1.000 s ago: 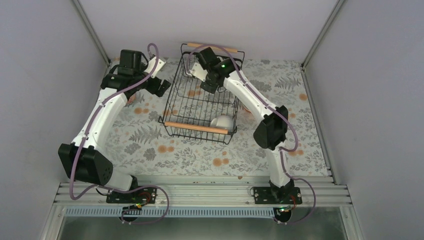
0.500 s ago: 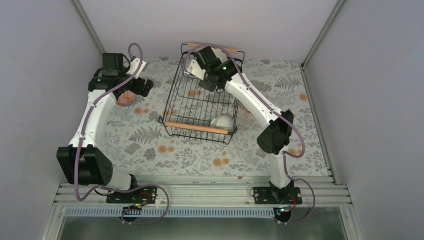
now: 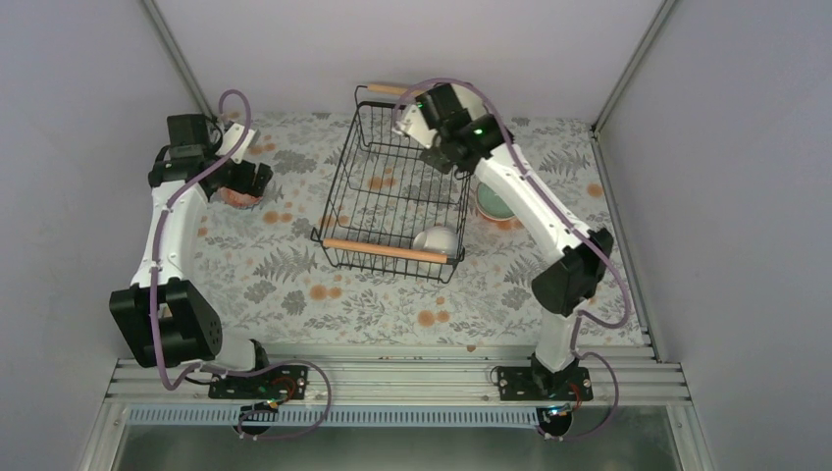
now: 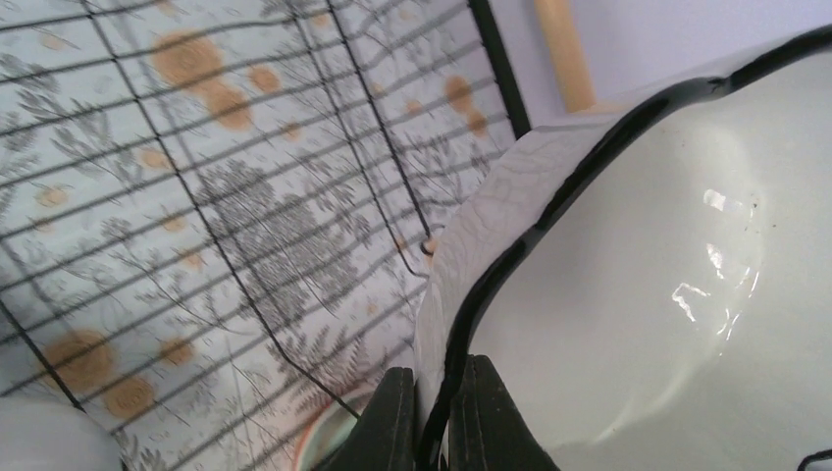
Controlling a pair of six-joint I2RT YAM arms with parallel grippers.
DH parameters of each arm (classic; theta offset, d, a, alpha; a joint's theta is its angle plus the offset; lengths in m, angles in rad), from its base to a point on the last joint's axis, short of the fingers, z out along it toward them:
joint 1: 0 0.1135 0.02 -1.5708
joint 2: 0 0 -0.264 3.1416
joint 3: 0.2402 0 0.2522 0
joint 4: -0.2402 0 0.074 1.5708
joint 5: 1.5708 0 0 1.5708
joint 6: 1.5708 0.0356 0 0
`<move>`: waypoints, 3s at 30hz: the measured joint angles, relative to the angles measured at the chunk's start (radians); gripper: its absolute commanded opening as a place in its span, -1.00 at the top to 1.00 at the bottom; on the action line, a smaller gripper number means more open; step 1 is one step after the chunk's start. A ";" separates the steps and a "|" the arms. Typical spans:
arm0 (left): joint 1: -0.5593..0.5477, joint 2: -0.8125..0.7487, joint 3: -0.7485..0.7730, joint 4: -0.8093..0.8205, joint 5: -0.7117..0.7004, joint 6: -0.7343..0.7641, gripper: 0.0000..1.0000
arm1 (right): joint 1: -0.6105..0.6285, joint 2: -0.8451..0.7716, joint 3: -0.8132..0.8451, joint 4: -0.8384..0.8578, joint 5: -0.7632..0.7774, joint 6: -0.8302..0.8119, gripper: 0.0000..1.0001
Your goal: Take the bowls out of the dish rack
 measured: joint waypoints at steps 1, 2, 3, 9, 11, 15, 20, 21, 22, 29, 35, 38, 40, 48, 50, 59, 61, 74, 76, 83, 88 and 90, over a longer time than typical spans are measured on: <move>0.012 0.000 -0.003 0.000 0.005 0.007 -1.00 | -0.018 -0.023 -0.016 0.002 0.000 0.000 0.93; 0.022 0.000 -0.006 0.000 0.010 0.011 -1.00 | -0.035 -0.045 -0.034 0.003 -0.001 0.000 0.93; 0.034 0.000 -0.010 0.000 0.016 0.016 -1.00 | -0.060 -0.074 -0.060 0.004 -0.004 0.002 0.93; 0.080 0.001 -0.025 0.000 0.041 0.038 -1.00 | -0.249 -0.199 -0.221 0.014 -0.042 0.024 0.93; 0.084 0.003 -0.028 0.000 0.043 0.043 -1.00 | -0.311 -0.230 -0.294 0.021 -0.053 0.031 0.93; 0.087 0.005 -0.055 0.013 0.043 0.056 -1.00 | -0.397 -0.280 -0.462 0.015 -0.067 0.040 0.93; 0.093 0.021 -0.087 0.023 0.033 0.075 -1.00 | -0.441 -0.307 -0.650 0.010 -0.098 0.042 0.93; 0.095 0.024 -0.091 0.023 0.031 0.078 -1.00 | -0.449 -0.311 -0.685 0.011 -0.106 0.042 0.93; 0.096 0.025 -0.092 0.023 0.030 0.080 -1.00 | -0.455 -0.314 -0.711 0.011 -0.111 0.042 0.92; 0.100 0.028 -0.095 0.039 0.026 0.090 -1.00 | -0.489 -0.338 -0.853 0.009 -0.129 0.047 0.92; 0.100 0.036 -0.094 0.040 0.024 0.089 -1.00 | -0.501 -0.347 -0.932 0.023 -0.138 0.052 0.92; 0.100 0.038 -0.090 0.039 0.024 0.088 -1.00 | -0.513 -0.347 -0.958 0.024 -0.144 0.054 0.92; 0.100 0.038 -0.085 0.038 0.024 0.084 -1.00 | -0.523 -0.347 -0.962 0.027 -0.148 0.055 0.92; 0.100 0.037 -0.073 0.039 0.025 0.045 -1.00 | -0.562 -0.334 -0.961 0.085 -0.169 0.056 0.92; 0.100 0.036 -0.073 0.042 0.024 0.036 -1.00 | -0.569 -0.318 -0.961 0.099 -0.170 0.056 0.92; 0.100 0.000 -0.091 0.059 0.002 0.014 -1.00 | -0.604 -0.237 -0.961 0.154 -0.200 0.055 0.85; 0.100 0.000 -0.093 0.060 -0.011 0.014 -1.00 | -0.612 -0.225 -0.961 0.165 -0.206 0.055 0.73; 0.101 0.017 -0.121 0.064 -0.085 0.059 -1.00 | -0.620 -0.202 -0.925 0.189 -0.218 0.064 0.10; 0.101 0.017 -0.124 0.064 -0.094 0.066 -1.00 | -0.620 -0.203 -0.906 0.179 -0.219 0.065 0.05; 0.102 0.017 -0.140 0.064 -0.128 0.084 -1.00 | -0.619 -0.283 -0.738 0.081 -0.252 0.080 -0.03; 0.103 0.017 -0.138 0.052 -0.107 0.085 -1.00 | -0.590 -0.346 -0.561 0.004 -0.306 0.089 -0.05; 0.102 0.017 -0.128 0.036 -0.085 0.079 -1.00 | -0.554 -0.352 -0.480 -0.034 -0.348 0.090 -0.05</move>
